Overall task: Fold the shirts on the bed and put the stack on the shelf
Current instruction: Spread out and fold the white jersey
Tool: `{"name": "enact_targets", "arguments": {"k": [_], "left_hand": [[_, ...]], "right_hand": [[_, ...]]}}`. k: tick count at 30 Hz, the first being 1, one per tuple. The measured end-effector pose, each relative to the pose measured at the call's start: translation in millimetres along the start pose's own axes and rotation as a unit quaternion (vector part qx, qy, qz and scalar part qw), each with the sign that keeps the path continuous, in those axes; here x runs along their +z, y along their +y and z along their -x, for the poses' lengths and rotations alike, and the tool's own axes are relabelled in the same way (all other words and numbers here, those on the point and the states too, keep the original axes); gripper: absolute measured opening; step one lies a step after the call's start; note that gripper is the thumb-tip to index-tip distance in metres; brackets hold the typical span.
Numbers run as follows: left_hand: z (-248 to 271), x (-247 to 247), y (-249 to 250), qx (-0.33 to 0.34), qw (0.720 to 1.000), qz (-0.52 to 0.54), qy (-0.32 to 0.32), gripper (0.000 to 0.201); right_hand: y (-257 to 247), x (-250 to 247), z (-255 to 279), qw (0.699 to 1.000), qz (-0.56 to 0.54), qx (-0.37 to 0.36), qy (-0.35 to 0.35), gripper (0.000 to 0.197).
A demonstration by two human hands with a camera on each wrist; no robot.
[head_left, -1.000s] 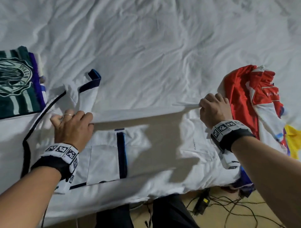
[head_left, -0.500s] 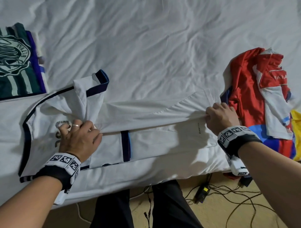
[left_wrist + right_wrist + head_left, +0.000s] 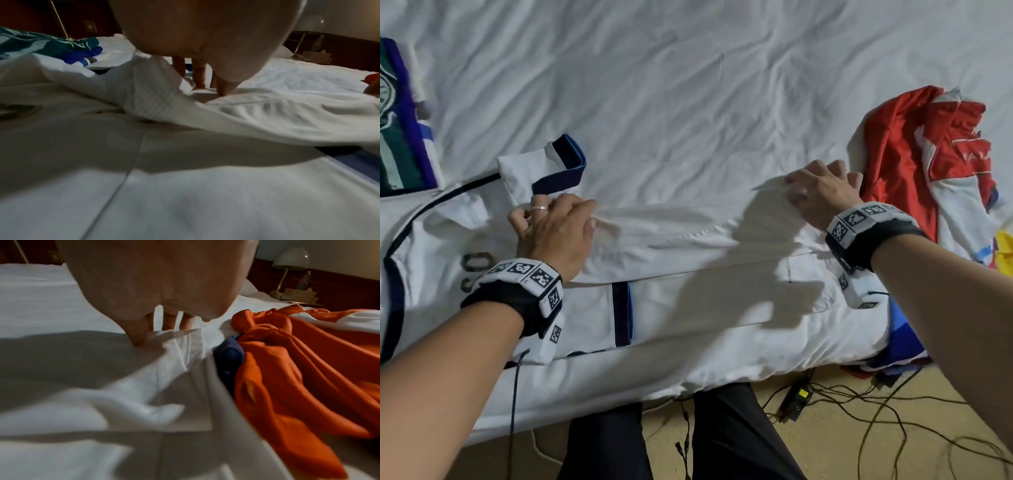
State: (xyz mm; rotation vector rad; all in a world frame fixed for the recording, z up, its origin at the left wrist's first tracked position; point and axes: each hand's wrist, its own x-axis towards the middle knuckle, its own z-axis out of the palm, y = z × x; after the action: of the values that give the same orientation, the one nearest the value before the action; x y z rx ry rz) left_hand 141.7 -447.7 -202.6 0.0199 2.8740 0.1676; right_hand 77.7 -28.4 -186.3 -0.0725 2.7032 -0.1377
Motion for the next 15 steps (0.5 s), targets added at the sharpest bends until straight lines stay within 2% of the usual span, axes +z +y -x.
{"name": "enact_targets", "arguments": {"k": [4, 6, 9, 12, 14, 15], "left_hand": [[-9, 2, 0, -0.018, 1.000, -0.004, 0.009, 0.011], [-12, 2, 0, -0.023, 1.000, -0.006, 0.015, 0.009], [-10, 0, 4, -0.033, 0.999, 0.004, 0.024, 0.009], [-2, -7, 14, -0.039, 0.998, 0.021, 0.041, 0.024], [6, -9, 25, -0.009, 0.999, 0.027, 0.041, 0.039], [11, -8, 32, 0.015, 0.999, 0.025, 0.022, 0.047]], "right_hand": [[12, 2, -12, 1.000, -0.007, -0.004, 0.010, 0.015], [19, 2, -15, 0.999, -0.015, -0.007, 0.029, 0.015], [25, 4, -16, 1.000, -0.008, -0.015, 0.019, 0.017], [20, 3, -9, 0.999, 0.006, -0.005, 0.036, 0.020], [7, 4, 1, 0.997, 0.000, -0.010, 0.081, 0.030], [-3, 6, 8, 0.994, -0.002, -0.029, 0.107, 0.034]]}}
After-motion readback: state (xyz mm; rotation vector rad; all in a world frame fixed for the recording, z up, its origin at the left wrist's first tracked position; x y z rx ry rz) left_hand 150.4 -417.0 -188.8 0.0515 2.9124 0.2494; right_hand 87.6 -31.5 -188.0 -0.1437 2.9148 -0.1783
